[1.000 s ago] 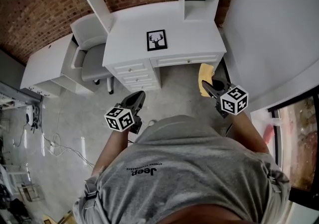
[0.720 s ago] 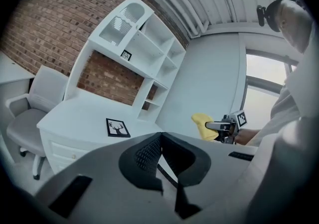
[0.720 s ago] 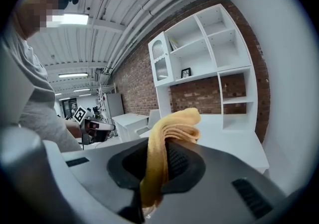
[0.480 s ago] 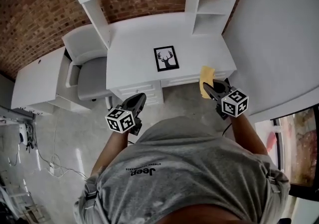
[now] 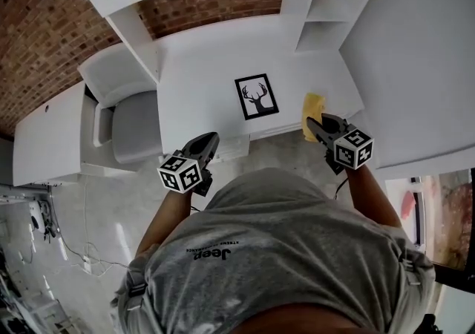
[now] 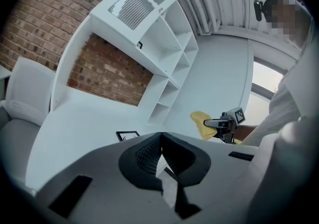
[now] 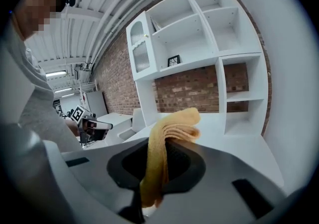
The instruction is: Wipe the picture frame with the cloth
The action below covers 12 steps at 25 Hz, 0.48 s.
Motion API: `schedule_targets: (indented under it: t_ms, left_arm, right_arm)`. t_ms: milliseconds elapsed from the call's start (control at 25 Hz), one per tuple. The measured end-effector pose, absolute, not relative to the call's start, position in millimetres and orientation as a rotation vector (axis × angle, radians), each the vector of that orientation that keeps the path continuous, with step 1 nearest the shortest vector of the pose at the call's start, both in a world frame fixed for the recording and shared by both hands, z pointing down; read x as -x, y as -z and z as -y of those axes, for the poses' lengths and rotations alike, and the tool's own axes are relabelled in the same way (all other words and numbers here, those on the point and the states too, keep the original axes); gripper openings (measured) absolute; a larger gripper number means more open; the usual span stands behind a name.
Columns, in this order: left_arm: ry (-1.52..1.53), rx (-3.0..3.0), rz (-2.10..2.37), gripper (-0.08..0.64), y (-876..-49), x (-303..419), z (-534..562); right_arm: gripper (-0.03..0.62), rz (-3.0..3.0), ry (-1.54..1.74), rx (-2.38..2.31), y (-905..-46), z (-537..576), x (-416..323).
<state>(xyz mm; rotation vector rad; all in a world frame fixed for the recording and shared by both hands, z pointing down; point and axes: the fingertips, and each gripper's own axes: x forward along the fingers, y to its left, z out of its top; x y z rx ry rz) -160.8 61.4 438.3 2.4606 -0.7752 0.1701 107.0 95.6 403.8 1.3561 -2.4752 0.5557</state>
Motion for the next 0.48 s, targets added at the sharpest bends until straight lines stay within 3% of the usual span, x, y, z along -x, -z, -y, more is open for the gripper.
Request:
schedule_targets:
  t_ms: [480]
  left_arm:
    - [-0.186, -2.343, 1.057, 0.018, -470, 92, 28]
  right_arm:
    - [0.052, 2.61, -0.588, -1.066, -450, 45, -180]
